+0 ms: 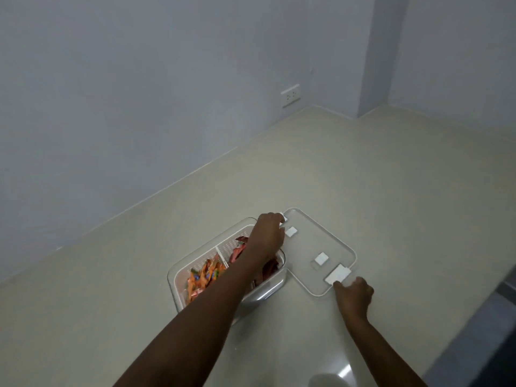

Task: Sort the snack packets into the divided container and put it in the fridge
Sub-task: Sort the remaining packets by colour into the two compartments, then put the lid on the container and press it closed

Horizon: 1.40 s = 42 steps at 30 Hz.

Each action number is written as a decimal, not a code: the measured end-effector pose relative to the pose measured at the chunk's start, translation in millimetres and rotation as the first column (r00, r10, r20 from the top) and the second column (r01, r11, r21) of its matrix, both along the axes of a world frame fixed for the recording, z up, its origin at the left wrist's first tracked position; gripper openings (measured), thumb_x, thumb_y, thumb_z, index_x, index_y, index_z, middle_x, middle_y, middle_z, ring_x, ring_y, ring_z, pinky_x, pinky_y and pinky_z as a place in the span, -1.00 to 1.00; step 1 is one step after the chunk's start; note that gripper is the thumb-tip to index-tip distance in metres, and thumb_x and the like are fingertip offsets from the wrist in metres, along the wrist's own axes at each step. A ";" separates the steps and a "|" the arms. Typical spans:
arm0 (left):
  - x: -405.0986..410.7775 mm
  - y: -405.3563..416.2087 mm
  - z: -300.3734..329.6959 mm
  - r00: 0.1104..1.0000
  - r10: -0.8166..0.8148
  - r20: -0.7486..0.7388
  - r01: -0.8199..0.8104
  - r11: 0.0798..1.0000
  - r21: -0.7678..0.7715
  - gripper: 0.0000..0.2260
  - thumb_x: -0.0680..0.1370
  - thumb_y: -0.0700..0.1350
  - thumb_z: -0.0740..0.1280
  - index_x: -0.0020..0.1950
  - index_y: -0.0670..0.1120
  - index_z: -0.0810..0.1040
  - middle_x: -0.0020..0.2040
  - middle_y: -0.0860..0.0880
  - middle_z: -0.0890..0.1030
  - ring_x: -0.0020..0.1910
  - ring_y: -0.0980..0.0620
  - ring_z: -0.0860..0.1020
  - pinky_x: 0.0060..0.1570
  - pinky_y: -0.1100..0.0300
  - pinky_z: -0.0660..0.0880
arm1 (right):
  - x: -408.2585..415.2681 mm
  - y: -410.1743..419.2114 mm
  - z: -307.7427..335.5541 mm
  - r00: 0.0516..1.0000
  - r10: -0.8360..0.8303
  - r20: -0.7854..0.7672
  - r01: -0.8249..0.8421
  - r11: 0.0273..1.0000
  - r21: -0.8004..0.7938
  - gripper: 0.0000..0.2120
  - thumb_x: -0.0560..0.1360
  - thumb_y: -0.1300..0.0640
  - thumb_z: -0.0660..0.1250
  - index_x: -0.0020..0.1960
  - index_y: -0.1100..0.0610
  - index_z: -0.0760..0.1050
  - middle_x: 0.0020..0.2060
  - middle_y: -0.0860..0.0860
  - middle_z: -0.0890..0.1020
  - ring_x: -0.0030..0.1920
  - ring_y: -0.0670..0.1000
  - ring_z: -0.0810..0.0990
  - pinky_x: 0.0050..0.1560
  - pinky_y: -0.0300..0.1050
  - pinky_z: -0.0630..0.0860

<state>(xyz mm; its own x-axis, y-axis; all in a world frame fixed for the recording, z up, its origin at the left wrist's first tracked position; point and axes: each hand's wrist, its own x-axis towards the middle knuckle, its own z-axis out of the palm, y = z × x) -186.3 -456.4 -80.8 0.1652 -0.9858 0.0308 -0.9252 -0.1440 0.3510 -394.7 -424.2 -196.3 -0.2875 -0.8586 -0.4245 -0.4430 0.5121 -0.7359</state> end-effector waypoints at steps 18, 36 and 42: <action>4.0 -121.3 -68.9 0.955 0.222 0.198 -0.297 0.673 0.677 -0.29 0.38 0.11 0.41 0.42 -0.14 0.25 0.34 -0.16 0.36 0.28 -0.14 0.45 0.13 0.07 0.44 | -13.0 -20.9 -10.7 0.956 -0.190 0.224 0.195 0.981 0.000 -0.67 0.33 0.23 0.48 -0.05 0.24 0.36 -0.08 0.15 0.45 -0.03 0.21 0.51 0.05 0.08 0.50; -0.6 -34.2 56.1 0.910 0.395 -0.123 -0.414 0.875 -0.253 -0.68 0.49 0.14 0.31 0.12 -0.04 0.46 -0.13 -0.03 0.62 -0.05 -0.08 0.53 0.08 0.03 0.30 | -38.5 -92.1 81.2 0.979 -0.032 0.204 0.082 0.967 -0.241 -0.59 0.46 0.12 0.39 0.28 0.19 0.45 0.15 0.19 0.54 0.12 0.16 0.54 0.10 -0.11 0.42; 46.7 80.6 80.7 0.774 0.570 -0.276 -0.628 0.747 -0.219 -0.62 0.49 0.09 0.39 0.20 -0.08 0.41 -0.12 0.03 0.51 -0.20 0.00 0.53 -0.20 0.19 0.44 | 33.1 -86.0 132.7 0.953 0.302 0.023 -0.271 0.885 -0.379 -0.53 0.48 0.11 0.38 0.34 0.20 0.39 0.21 0.19 0.44 0.13 0.17 0.53 0.09 -0.15 0.40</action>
<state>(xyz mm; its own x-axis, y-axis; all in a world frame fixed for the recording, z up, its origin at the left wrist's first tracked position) -139.5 -375.9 -0.1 0.7495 -0.6312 0.1995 -0.5972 -0.5147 0.6151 -361.6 -510.1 -63.6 0.0161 -0.9971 -0.0738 -0.4614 0.0580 -0.8853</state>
